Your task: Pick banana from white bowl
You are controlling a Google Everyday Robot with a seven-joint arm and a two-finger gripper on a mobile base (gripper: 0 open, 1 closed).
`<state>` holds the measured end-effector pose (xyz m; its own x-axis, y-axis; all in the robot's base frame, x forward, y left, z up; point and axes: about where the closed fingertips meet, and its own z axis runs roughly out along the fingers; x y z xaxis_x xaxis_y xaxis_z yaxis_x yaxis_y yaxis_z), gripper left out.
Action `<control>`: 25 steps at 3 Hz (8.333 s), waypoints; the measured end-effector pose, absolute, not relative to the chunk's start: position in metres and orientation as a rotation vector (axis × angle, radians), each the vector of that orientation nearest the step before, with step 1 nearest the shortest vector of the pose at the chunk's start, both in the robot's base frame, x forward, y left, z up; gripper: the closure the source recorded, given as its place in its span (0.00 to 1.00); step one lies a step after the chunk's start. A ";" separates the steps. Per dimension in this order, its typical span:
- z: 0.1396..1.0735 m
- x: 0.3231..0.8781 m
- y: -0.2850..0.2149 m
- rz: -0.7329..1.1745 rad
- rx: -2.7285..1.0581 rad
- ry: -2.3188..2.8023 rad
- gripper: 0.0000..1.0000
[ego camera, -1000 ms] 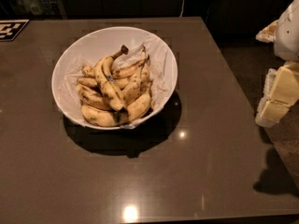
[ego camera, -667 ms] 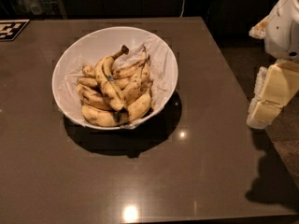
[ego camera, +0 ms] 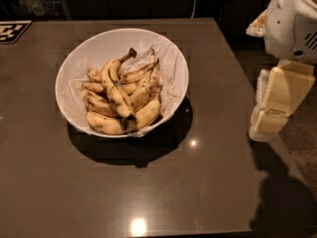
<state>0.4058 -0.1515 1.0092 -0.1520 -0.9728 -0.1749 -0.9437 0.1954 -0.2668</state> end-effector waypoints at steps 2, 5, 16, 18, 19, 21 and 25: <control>1.003 0.403 -0.106 -0.186 -1.797 2.208 0.00; 1.007 0.395 -0.067 -0.242 -1.811 2.214 0.00; 1.028 0.425 0.046 -0.295 -1.923 2.050 0.00; 0.994 0.468 0.107 -0.224 -1.939 2.107 0.00; 0.971 0.485 0.116 -0.140 -1.955 2.166 0.00; 0.941 0.501 0.098 0.010 -1.894 2.331 0.02; 0.942 0.490 0.064 0.064 -1.757 2.474 0.13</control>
Offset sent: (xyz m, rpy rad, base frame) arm -0.0003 0.0871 -0.0381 -0.1047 0.0909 -0.0861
